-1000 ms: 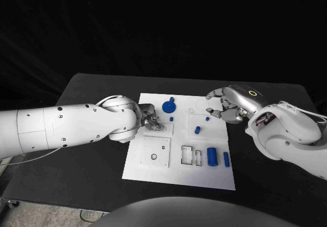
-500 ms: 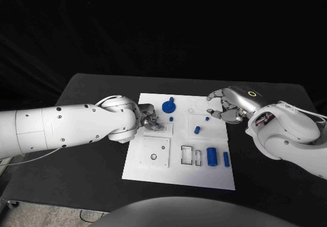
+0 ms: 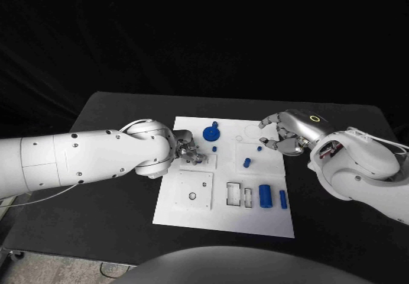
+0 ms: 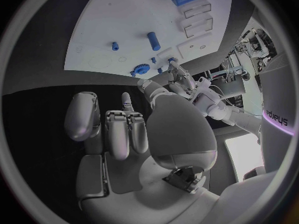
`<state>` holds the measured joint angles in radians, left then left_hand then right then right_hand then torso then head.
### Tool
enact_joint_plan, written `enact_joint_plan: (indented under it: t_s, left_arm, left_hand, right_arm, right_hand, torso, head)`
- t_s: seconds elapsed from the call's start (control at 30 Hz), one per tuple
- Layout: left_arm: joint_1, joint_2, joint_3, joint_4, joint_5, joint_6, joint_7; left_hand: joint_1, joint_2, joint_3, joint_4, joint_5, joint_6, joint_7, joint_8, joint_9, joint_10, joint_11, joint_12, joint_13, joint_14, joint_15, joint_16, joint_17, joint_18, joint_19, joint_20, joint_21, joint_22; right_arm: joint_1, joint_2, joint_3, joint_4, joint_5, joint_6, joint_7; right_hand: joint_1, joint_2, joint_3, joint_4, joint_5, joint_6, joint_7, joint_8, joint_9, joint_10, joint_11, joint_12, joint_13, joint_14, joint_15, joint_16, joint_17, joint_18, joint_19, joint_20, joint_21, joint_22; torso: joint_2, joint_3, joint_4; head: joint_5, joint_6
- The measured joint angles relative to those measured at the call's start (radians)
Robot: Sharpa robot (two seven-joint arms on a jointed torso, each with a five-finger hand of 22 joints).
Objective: Assemble the parts on the task board
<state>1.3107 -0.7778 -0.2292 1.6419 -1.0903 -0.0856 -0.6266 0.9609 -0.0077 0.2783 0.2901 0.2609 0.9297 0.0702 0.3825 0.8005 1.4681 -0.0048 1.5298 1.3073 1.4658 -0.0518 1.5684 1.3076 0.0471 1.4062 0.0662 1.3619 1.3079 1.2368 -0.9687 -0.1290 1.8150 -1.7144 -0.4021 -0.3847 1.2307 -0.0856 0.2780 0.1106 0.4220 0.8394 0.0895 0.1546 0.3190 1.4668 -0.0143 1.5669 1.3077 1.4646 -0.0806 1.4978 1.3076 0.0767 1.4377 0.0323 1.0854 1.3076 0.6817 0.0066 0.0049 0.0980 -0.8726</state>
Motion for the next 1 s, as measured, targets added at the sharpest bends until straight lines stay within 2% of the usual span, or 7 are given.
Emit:
enact_joint_plan:
  t_s: [0.2,0.6,0.67,0.8,1.0]
  left_arm:
    - [0.0,0.0,0.0,-0.003,0.004,0.003,0.001]
    - [-0.001,0.001,-0.001,-0.009,0.009,0.005,0.005]
    - [-0.001,0.001,-0.001,-0.011,0.009,0.005,0.006]
    - [-0.001,0.001,-0.001,-0.013,0.01,0.003,0.008]
    - [-0.001,0.001,-0.001,-0.017,0.011,-0.002,0.014]
  left_hand:
    - [-0.039,0.014,-0.061,0.001,-0.043,0.022,-0.005,-0.004,0.003,0.0,0.0,0.0,0.0,0.0,0.0,0.0,0.0,0.0,0.0,0.0,0.0,0.0]
    - [-0.039,0.014,-0.089,0.0,-0.043,0.035,-0.012,0.012,0.026,0.0,0.0,0.0,0.001,0.0,0.0,0.0,0.0,0.0,0.0,0.0,0.0,0.0]
    - [-0.05,0.025,-0.102,0.002,-0.03,0.035,-0.012,0.018,0.033,0.0,0.0,0.0,0.001,0.0,0.0,0.0,0.0,0.0,0.0,0.0,0.0,0.0]
    - [-0.074,0.048,-0.134,0.003,0.031,0.035,-0.012,0.023,0.05,0.0,0.0,0.0,0.001,0.0,0.0,0.0,0.0,0.0,0.0,0.0,0.0,0.0]
    - [-0.076,0.059,-0.153,0.003,0.085,0.033,-0.014,0.029,0.068,0.0,0.0,0.0,0.001,0.0,0.0,0.0,0.0,0.0,0.0,0.0,0.0,0.0]
  right_arm:
    - [-0.001,0.001,0.0,-0.001,0.001,0.005,-0.001]
    - [-0.006,0.001,0.0,-0.003,0.003,0.01,-0.001]
    - [-0.007,0.001,0.0,-0.004,0.003,0.011,-0.001]
    - [-0.008,0.001,0.0,-0.004,0.003,0.011,-0.001]
    - [-0.008,0.001,0.0,-0.005,0.004,0.012,-0.002]
  right_hand:
    - [0.0,0.0,0.003,-0.003,0.0,0.0,0.0,0.0,-0.001,0.0,0.0,0.0,0.0,0.0,0.0,0.0,0.0,0.0,0.0,0.0,0.0,0.0]
    - [0.004,0.004,0.008,-0.003,0.004,0.004,0.004,0.0,-0.004,0.0,0.0,0.0,0.0,0.0,0.0,0.0,0.0,0.0,0.0,0.0,0.0,0.0]
    - [0.004,0.004,0.008,-0.003,0.004,0.004,0.004,0.0,-0.004,0.0,0.0,0.0,0.0,0.0,0.0,0.0,0.0,0.0,0.0,0.0,0.0,0.0]
    - [0.004,0.004,0.008,-0.003,0.008,0.004,0.004,0.0,-0.005,0.0,0.0,0.0,0.0,0.0,0.0,0.0,0.0,0.0,0.0,0.0,0.0,0.0]
    - [0.004,0.004,0.008,-0.003,0.008,0.004,0.004,0.0,-0.005,0.0,0.0,0.0,0.0,0.0,0.0,0.0,0.0,0.0,0.0,0.0,0.0,0.0]
  torso:
    - [0.0,0.0,-0.0001]
    - [0.0,-0.0001,-0.0001]
    - [0.0,0.0001,-0.0001]
    - [0.0,0.0001,-0.0001]
    - [0.0,0.0001,-0.0001]
  head:
    - [0.0,0.0]
    - [0.0,0.0]
    - [0.0,0.0]
    - [-0.001,0.0]
    - [-0.001,0.0]
